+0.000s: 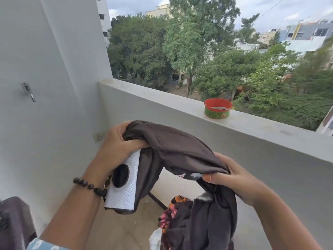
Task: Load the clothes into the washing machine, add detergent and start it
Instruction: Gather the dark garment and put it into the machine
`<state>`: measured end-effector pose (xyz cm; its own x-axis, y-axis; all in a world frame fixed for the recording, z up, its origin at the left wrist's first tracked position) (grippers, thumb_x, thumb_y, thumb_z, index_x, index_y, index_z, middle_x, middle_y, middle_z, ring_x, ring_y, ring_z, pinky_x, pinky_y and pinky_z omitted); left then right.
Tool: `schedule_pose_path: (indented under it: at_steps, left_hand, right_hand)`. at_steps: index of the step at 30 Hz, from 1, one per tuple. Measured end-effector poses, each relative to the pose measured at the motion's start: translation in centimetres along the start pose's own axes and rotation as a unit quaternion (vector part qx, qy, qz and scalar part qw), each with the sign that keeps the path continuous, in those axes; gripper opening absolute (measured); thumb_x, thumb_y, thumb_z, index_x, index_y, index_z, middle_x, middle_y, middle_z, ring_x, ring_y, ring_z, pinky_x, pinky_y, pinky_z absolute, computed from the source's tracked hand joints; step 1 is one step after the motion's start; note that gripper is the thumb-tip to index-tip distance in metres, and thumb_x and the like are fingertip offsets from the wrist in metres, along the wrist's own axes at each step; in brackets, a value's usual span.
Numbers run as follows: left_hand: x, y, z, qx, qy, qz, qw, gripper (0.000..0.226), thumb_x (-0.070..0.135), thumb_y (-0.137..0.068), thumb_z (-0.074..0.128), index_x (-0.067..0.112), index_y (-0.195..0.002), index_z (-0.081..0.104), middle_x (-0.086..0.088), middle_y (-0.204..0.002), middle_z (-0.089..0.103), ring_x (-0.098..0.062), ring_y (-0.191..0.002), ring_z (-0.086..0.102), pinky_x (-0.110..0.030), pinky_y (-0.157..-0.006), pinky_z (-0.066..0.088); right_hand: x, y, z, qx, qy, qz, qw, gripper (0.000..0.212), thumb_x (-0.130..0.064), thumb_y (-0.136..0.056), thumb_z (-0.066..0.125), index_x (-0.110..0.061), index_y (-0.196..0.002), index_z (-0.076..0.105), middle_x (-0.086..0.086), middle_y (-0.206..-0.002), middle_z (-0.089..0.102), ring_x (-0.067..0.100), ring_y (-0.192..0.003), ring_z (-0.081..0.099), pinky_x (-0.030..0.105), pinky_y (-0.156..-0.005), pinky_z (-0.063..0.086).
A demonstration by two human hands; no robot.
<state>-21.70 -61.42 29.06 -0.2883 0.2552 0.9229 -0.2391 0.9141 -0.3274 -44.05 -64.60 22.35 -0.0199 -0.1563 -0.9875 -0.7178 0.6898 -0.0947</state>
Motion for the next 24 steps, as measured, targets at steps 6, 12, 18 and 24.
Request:
schedule_pose_path:
  at_steps: [6,12,18,24]
  left_hand:
    - [0.2,-0.7,3.0,-0.001,-0.005,-0.011,1.000,0.039,0.012,-0.058,0.081,0.017,-0.097,0.076,0.000,-0.095,0.077,-0.010,-0.088,0.070,-0.023,-0.080,0.056]
    - [0.3,-1.7,4.2,0.048,0.053,-0.041,0.997,0.043,0.017,-0.055,0.082,0.017,-0.097,0.077,-0.004,-0.097,0.077,-0.014,-0.087,0.071,-0.025,-0.074,0.057]
    - [0.1,-1.6,4.5,0.240,0.143,-0.054,0.959,0.032,-0.005,-0.084,0.062,0.020,-0.070,0.076,-0.001,-0.069,0.071,-0.013,-0.062,0.064,-0.024,-0.056,0.054]
    - [0.2,-0.8,4.2,0.350,0.213,-0.037,0.911,0.015,0.005,-0.088,0.062,0.016,-0.086,0.071,0.000,-0.076,0.072,-0.016,-0.069,0.068,-0.027,-0.060,0.056]
  right_hand:
    - [-0.2,-1.4,-6.0,0.123,0.194,-0.024,0.973,0.009,-0.015,-0.089,0.068,-0.021,-0.095,0.071,0.005,-0.090,0.073,0.027,-0.090,0.067,0.040,-0.082,0.052]
    - [-5.1,-1.7,-7.3,0.262,0.433,-0.181,0.843,0.068,0.006,-0.068,0.073,-0.016,-0.130,0.058,0.005,-0.099,0.068,0.029,-0.080,0.064,0.031,-0.060,0.048]
    - [-3.7,-2.6,-5.6,0.173,0.297,-0.230,0.910,0.063,-0.022,-0.077,0.060,-0.032,-0.137,0.044,-0.010,-0.108,0.063,0.011,-0.092,0.063,0.030,-0.072,0.052]
    - [-0.3,-3.3,-4.9,-0.029,-0.008,-0.128,0.991,0.075,-0.055,-0.072,0.074,-0.037,-0.138,0.044,-0.018,-0.133,0.058,0.004,-0.124,0.055,0.024,-0.100,0.046]
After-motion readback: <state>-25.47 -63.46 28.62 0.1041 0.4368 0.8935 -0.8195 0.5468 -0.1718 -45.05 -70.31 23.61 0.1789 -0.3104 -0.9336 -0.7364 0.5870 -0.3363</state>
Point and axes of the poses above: each hand's wrist, its own y-axis away from the middle knuckle, its own z-axis out of the palm, x = y × z, the point moved 10 cm from there along -y, towards the middle knuckle
